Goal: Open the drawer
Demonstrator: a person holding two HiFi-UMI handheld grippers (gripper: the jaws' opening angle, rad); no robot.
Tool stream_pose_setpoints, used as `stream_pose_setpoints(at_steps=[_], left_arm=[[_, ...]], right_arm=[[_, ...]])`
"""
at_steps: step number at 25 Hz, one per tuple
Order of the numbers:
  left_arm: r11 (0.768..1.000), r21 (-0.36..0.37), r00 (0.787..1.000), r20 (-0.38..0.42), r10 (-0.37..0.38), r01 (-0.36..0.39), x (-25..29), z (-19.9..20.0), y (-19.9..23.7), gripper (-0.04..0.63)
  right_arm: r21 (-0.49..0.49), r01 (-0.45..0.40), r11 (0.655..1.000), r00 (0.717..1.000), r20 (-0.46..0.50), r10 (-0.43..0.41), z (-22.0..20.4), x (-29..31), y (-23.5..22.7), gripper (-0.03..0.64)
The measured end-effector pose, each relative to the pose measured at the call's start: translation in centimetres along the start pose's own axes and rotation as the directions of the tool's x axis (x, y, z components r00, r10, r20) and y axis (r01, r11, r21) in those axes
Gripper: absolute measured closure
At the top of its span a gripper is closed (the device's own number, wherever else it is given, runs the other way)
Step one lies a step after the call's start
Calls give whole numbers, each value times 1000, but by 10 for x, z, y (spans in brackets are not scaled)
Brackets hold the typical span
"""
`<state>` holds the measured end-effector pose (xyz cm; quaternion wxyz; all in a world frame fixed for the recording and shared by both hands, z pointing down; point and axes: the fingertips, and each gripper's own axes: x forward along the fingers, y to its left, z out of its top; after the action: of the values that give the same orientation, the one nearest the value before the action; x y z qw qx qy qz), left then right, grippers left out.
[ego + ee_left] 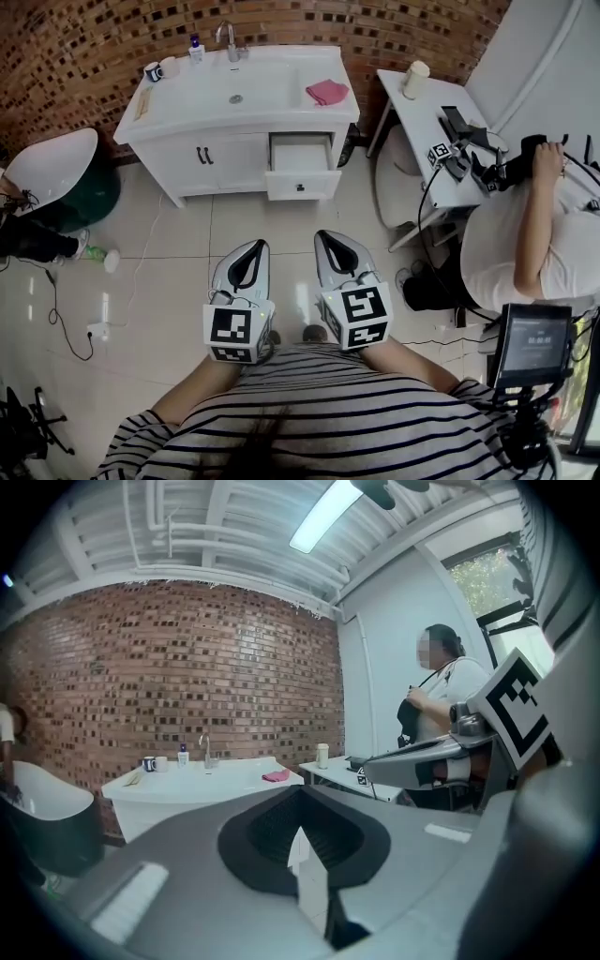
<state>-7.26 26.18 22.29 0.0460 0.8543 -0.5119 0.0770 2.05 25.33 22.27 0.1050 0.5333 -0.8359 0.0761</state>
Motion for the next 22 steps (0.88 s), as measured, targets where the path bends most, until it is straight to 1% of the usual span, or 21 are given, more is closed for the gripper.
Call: stream_pose_setpoints(at_steps=[4, 9, 13, 17, 22], left_arm=[[1000, -13, 1000, -20, -14, 13, 3, -2, -5, 580], [1000, 8, 1000, -26, -12, 12, 5, -2, 9, 580], [1000, 17, 1000, -19, -18, 18, 11, -1, 12, 580], [1000, -4, 999, -29, -31, 31, 13, -1, 10, 580], [1000, -14, 999, -33, -27, 27, 12, -9, 17, 580]], right_arm=[[5, -23, 1000, 1000, -4, 23, -3, 8, 2, 615], [0, -21, 1000, 1000, 2, 21, 4, 19, 7, 615], [-14, -36, 999, 999, 4, 36, 8, 30, 11, 615], [-29, -45, 999, 999, -2, 45, 8, 35, 15, 617], [-36, -47, 998, 999, -8, 47, 5, 38, 19, 617]])
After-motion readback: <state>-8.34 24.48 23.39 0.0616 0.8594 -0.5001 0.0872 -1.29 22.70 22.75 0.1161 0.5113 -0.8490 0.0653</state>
